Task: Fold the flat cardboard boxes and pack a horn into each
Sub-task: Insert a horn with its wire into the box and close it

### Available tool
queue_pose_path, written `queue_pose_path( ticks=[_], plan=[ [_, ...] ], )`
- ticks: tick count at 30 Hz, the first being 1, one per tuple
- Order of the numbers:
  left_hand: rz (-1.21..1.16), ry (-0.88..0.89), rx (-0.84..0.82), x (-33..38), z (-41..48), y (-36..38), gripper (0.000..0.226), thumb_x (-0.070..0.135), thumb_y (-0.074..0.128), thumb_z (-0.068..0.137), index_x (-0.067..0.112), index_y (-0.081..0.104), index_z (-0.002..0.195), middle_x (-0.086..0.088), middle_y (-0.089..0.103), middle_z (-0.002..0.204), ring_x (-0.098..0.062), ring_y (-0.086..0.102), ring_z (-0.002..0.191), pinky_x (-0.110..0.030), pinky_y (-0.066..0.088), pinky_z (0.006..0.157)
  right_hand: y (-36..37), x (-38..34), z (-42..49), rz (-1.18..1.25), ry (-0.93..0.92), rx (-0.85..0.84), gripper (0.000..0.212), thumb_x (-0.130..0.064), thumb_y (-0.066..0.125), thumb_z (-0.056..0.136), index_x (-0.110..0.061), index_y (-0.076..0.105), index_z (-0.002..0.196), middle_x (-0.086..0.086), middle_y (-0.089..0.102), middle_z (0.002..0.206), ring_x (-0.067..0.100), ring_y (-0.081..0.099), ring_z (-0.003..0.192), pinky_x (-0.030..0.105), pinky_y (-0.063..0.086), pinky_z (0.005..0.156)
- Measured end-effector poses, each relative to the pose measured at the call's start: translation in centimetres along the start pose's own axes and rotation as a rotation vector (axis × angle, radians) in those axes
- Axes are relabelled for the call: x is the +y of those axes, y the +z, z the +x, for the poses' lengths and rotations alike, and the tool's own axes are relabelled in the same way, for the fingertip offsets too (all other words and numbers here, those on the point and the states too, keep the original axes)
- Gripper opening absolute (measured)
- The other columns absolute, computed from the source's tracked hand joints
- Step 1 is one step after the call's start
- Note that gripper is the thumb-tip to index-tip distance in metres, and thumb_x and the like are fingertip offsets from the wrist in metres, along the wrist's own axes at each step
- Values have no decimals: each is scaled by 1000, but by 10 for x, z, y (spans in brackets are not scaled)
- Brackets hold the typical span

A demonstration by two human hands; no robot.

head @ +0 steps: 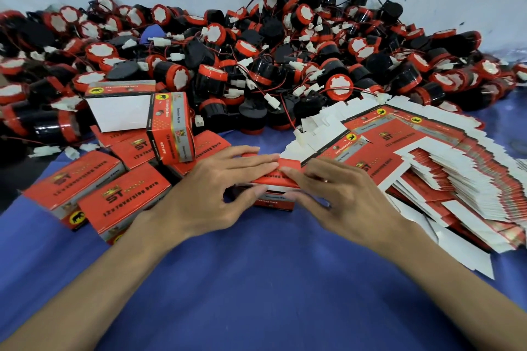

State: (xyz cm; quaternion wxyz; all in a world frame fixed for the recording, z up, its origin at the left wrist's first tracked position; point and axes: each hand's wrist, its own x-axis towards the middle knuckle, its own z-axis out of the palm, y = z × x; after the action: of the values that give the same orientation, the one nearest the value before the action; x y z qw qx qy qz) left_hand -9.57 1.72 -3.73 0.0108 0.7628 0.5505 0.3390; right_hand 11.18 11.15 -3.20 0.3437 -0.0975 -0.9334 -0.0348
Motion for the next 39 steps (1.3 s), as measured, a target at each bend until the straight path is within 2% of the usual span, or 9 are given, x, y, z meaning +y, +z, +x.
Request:
queue_pose_path(
  ticks=[4,8,13,16,20,25,30,34,39],
  plan=[
    [97,52,-5,-4,0,1,44,36,52,93,14,59,130,6,58,133,-15,46,131,-34,40,107,3,1,-2,22,5,0,34,-26,57,92,-1,69,112,8,59,74,24,57,59,37,50,48],
    [96,56,-21,-6,-1,10,45,33,46,97,11,52,136,3,50,141,-16,41,134,-29,30,113,7,3,-2,109,75,-2,37,-27,57,93,-5,65,121,5,54,72,15,47,60,36,50,52],
    [-79,29,112,-6,-1,13,42,34,63,90,10,61,124,5,59,128,-11,48,129,-28,38,109,10,2,-3,113,56,-10,35,-26,58,92,-3,67,118,3,56,70,19,52,58,34,49,52],
    [-85,39,121,-6,0,13,41,31,64,88,8,63,122,2,63,124,-12,51,126,-30,41,107,11,1,-2,113,60,1,34,-24,58,93,-3,66,117,4,57,68,21,53,56,36,48,49],
    [9,92,67,-8,0,10,38,28,54,94,9,60,126,1,61,129,-14,50,129,-34,41,107,10,1,-1,107,51,17,31,-23,59,92,-5,67,116,4,58,66,22,53,54,36,48,47],
    [305,193,243,-2,-4,15,27,13,57,93,3,68,116,-5,65,123,-24,63,112,-41,52,94,12,2,-1,61,-12,29,29,-3,61,89,-6,68,117,4,49,64,18,40,51,35,41,41],
    [269,102,165,-1,-5,17,34,19,52,95,5,63,124,-5,60,131,-21,55,124,-46,45,103,18,0,-1,115,24,55,25,-15,62,91,-5,70,112,4,52,65,18,45,52,35,45,44],
    [289,99,75,-3,-3,18,44,20,61,89,7,56,131,-3,54,138,-22,48,131,-47,41,106,19,3,1,117,104,101,24,-17,62,89,-7,72,109,5,54,64,20,48,50,33,45,42],
    [279,94,170,1,1,19,36,24,63,88,8,66,120,-2,62,127,-21,55,123,-47,48,99,21,6,3,230,140,50,23,-5,66,86,-6,72,109,3,41,55,19,35,46,36,38,37]
  ],
)
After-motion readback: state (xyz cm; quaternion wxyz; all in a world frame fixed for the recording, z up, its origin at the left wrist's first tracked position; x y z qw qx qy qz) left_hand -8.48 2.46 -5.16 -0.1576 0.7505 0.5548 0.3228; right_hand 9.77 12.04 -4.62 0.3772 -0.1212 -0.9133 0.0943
